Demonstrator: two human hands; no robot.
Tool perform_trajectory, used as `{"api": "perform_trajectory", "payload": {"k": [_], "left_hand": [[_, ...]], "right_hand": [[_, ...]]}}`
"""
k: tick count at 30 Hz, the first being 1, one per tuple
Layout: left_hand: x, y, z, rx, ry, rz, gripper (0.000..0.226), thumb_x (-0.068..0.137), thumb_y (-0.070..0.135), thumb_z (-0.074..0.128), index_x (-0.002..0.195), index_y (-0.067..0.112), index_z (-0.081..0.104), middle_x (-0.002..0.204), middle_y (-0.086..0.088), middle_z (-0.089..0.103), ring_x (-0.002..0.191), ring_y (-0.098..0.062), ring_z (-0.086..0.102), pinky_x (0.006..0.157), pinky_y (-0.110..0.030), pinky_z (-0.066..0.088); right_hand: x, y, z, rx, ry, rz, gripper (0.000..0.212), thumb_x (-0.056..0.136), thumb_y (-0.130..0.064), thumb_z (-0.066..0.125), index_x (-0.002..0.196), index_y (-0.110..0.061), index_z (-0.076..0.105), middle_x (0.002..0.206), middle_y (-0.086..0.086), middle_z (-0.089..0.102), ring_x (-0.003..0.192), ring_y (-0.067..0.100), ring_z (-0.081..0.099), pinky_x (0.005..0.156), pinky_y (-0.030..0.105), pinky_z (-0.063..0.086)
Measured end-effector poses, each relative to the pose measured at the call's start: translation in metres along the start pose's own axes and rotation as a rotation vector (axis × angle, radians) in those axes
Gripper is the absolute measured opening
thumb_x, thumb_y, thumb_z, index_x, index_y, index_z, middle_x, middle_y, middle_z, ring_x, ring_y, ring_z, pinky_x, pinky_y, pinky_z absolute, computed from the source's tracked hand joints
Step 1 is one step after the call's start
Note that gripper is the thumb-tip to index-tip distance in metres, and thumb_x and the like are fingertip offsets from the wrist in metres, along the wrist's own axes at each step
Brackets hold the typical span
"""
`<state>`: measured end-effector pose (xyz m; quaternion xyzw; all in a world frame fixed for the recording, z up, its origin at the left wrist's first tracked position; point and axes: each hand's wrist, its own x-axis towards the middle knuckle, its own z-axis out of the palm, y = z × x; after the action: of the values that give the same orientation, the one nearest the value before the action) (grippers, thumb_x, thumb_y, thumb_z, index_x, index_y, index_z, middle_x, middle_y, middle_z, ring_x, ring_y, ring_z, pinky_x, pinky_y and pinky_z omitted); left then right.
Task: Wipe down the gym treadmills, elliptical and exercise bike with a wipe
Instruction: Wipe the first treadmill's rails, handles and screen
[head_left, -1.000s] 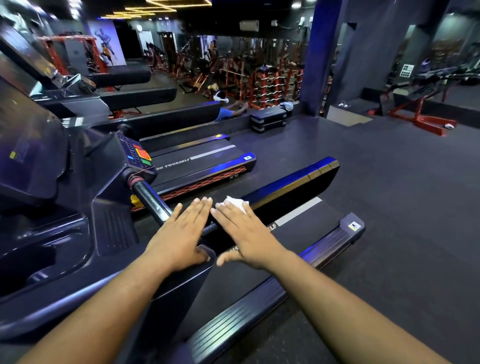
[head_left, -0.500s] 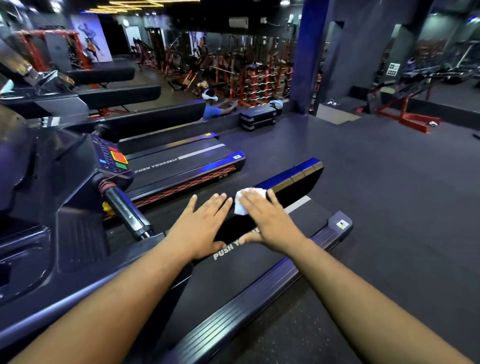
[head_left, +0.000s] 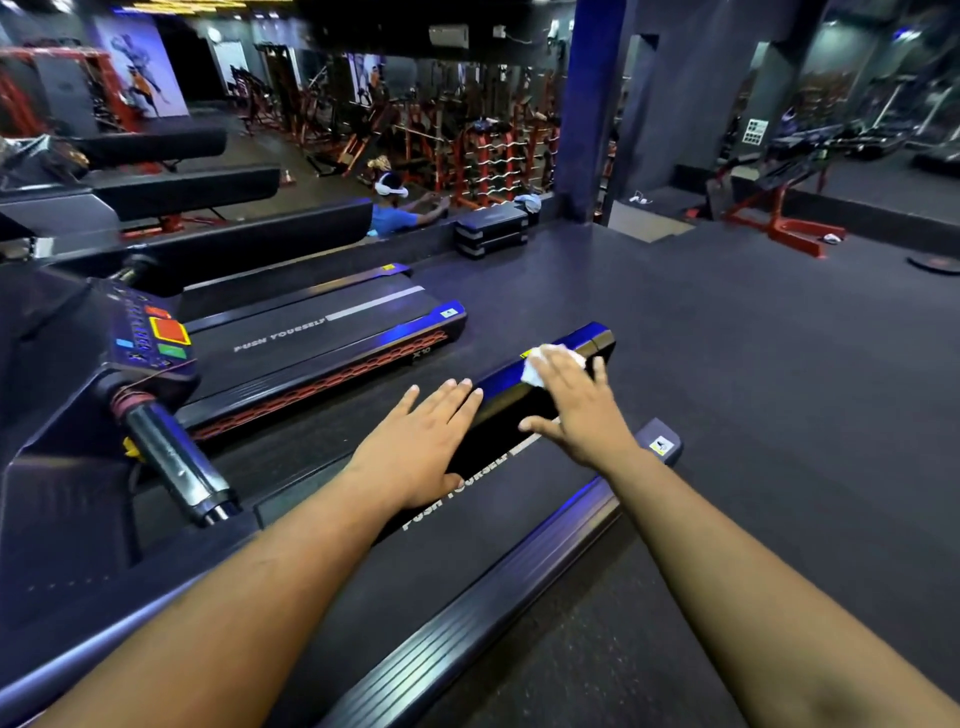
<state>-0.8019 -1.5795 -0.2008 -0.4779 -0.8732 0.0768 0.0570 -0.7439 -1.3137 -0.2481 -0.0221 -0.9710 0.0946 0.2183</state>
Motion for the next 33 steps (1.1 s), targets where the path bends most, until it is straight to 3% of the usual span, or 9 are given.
{"api": "perform_trajectory", "payload": {"k": [3, 9, 12, 15, 20, 24, 27, 31, 33], "left_hand": [[0.018, 0.008, 0.002, 0.008, 0.01, 0.008, 0.108, 0.093, 0.056, 0.061, 0.162, 0.017, -0.013, 0.171, -0.002, -0.013, 0.158, -0.018, -0.008, 0.128, -0.049, 0.007], [0.062, 0.025, 0.002, 0.017, 0.022, 0.026, 0.106, 0.094, 0.054, 0.06, 0.162, 0.017, -0.013, 0.171, -0.002, -0.013, 0.158, -0.018, -0.008, 0.128, -0.048, 0.007], [0.081, 0.031, 0.0, 0.021, 0.014, 0.029, 0.106, 0.094, 0.053, 0.06, 0.162, 0.017, -0.014, 0.171, -0.001, -0.013, 0.158, -0.019, -0.008, 0.128, -0.048, 0.008], [0.089, 0.034, 0.0, 0.021, 0.013, 0.019, 0.106, 0.094, 0.049, 0.061, 0.162, 0.018, -0.015, 0.171, -0.001, -0.012, 0.158, -0.019, -0.008, 0.128, -0.048, 0.008], [0.093, 0.034, 0.002, 0.035, 0.006, 0.008, 0.107, 0.094, 0.05, 0.061, 0.161, 0.02, -0.016, 0.171, 0.0, -0.014, 0.158, -0.019, -0.008, 0.128, -0.046, 0.008], [0.094, 0.035, 0.002, 0.03, 0.006, 0.0, 0.108, 0.093, 0.051, 0.062, 0.161, 0.021, -0.016, 0.171, 0.0, -0.014, 0.158, -0.018, -0.007, 0.128, -0.046, 0.009], [0.094, 0.034, 0.001, 0.024, 0.002, 0.003, 0.109, 0.092, 0.05, 0.064, 0.161, 0.021, -0.014, 0.171, 0.0, -0.013, 0.158, -0.018, -0.007, 0.128, -0.045, 0.008], [0.09, 0.034, -0.001, -0.002, 0.012, 0.011, 0.107, 0.092, 0.049, 0.064, 0.162, 0.02, -0.012, 0.171, 0.0, -0.011, 0.158, -0.017, -0.007, 0.128, -0.043, 0.007], [0.087, 0.033, 0.0, 0.007, 0.02, 0.019, 0.107, 0.092, 0.05, 0.063, 0.162, 0.02, -0.012, 0.171, 0.0, -0.012, 0.158, -0.017, -0.008, 0.128, -0.042, 0.007]], "right_hand": [[0.006, 0.024, -0.002, 0.07, 0.014, 0.221, 0.11, 0.077, -0.094, 0.02, 0.16, -0.022, 0.019, 0.169, 0.0, 0.012, 0.156, 0.018, 0.007, 0.12, 0.062, 0.005], [0.01, 0.019, -0.001, 0.011, -0.039, -0.051, 0.112, 0.078, -0.093, 0.02, 0.161, -0.019, 0.02, 0.168, 0.0, 0.019, 0.156, 0.015, 0.006, 0.124, 0.055, 0.0], [0.024, 0.057, -0.002, 0.05, 0.036, 0.129, 0.108, 0.08, -0.091, 0.022, 0.16, -0.02, 0.022, 0.167, 0.001, 0.022, 0.156, 0.019, 0.011, 0.123, 0.06, 0.009], [0.032, 0.073, 0.002, 0.456, 0.115, 0.407, 0.115, 0.076, -0.094, 0.029, 0.16, -0.017, 0.022, 0.167, 0.003, 0.02, 0.153, 0.02, 0.02, 0.123, 0.052, 0.02], [0.031, 0.059, 0.016, 0.846, 0.304, 0.54, 0.114, 0.077, -0.092, 0.038, 0.159, -0.014, 0.028, 0.165, 0.002, 0.024, 0.151, 0.01, 0.023, 0.122, 0.027, 0.021], [0.012, 0.026, 0.049, 1.057, 0.444, 0.696, 0.086, 0.091, -0.074, 0.046, 0.156, -0.021, 0.03, 0.16, 0.01, 0.031, 0.141, 0.01, 0.035, 0.123, 0.036, 0.024], [-0.008, -0.027, 0.078, 1.039, 0.398, 0.523, 0.085, 0.092, -0.076, 0.043, 0.155, -0.049, -0.007, 0.169, -0.011, -0.015, 0.157, 0.015, 0.002, 0.127, 0.048, 0.015], [-0.012, -0.023, 0.079, 0.719, 0.318, 0.4, 0.113, 0.086, -0.086, 0.03, 0.161, -0.005, 0.009, 0.168, 0.006, -0.019, 0.155, 0.017, -0.019, 0.126, 0.055, 0.006], [-0.001, 0.004, 0.057, 0.531, 0.295, 0.38, 0.112, 0.084, -0.088, 0.027, 0.16, -0.006, 0.016, 0.17, 0.008, -0.01, 0.156, 0.02, -0.015, 0.125, 0.056, 0.005]]}}
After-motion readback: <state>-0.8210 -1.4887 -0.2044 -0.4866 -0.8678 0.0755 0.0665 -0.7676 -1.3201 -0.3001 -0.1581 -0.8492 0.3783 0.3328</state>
